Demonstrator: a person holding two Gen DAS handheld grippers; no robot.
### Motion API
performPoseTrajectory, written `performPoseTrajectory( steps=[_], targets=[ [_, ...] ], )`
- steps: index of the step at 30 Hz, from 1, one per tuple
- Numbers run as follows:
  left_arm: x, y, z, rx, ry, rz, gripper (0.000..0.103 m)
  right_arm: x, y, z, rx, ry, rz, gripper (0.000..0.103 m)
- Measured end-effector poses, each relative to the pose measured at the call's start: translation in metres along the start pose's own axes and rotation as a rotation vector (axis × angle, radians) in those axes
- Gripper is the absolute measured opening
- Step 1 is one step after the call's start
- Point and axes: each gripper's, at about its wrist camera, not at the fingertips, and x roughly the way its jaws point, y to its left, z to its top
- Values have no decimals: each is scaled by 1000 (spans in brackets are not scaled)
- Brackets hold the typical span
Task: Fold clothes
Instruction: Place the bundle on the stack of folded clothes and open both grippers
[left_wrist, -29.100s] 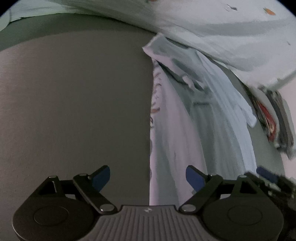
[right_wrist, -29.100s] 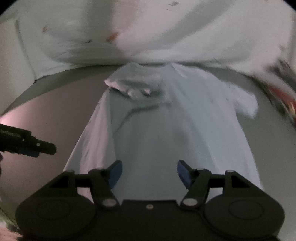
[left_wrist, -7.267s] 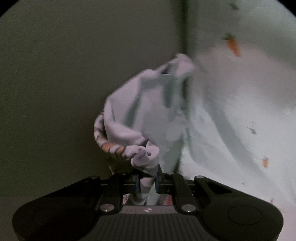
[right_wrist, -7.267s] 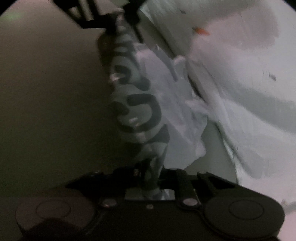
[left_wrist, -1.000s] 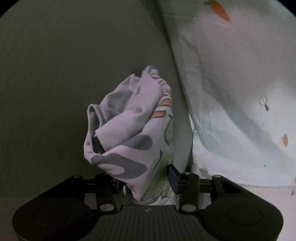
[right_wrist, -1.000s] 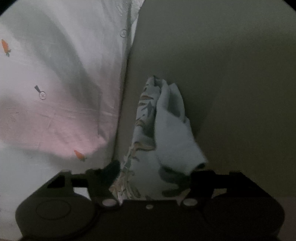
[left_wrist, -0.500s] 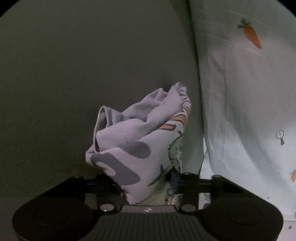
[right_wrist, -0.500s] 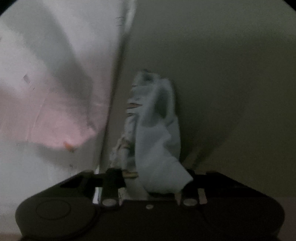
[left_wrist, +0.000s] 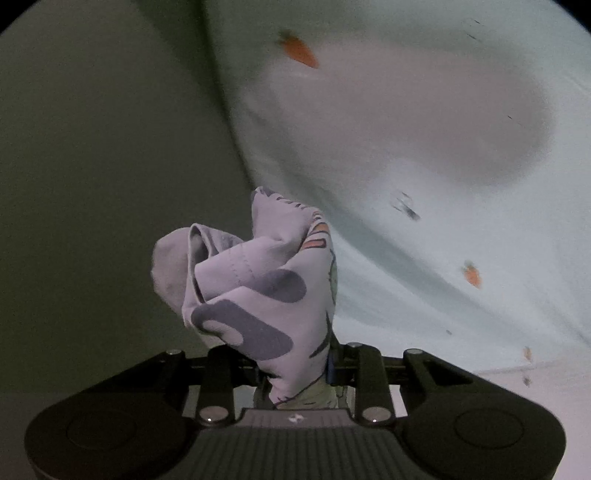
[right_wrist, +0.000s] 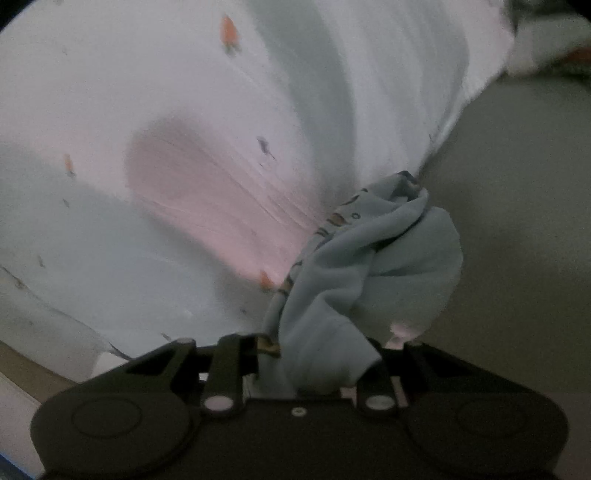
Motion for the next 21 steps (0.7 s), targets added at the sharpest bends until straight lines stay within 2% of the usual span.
performPoseTrajectory(
  steps=[2,6,11,14,17,21],
  targets=[
    [5,-18,-13,34,43,-22,30,-12,13,1,-2,-53,5,25],
    [33,-49,-48,114,150,-49,31,-65,17,7,22,-169,-11,25],
    [95,-87,-106,179,279,-43,31,-132,1,36,53,-312,-42,25],
    [150,-119,-147,251,341,-61,31,-172,-17,61,49,-403,-56,25],
    [204,-162,-200,350,384,-81,31,-211,-37,100,35,-499,-73,25],
    [291,-233,-258,468,488,-166,31,-263,-51,159,-20,-644,-81,25]
  ],
)
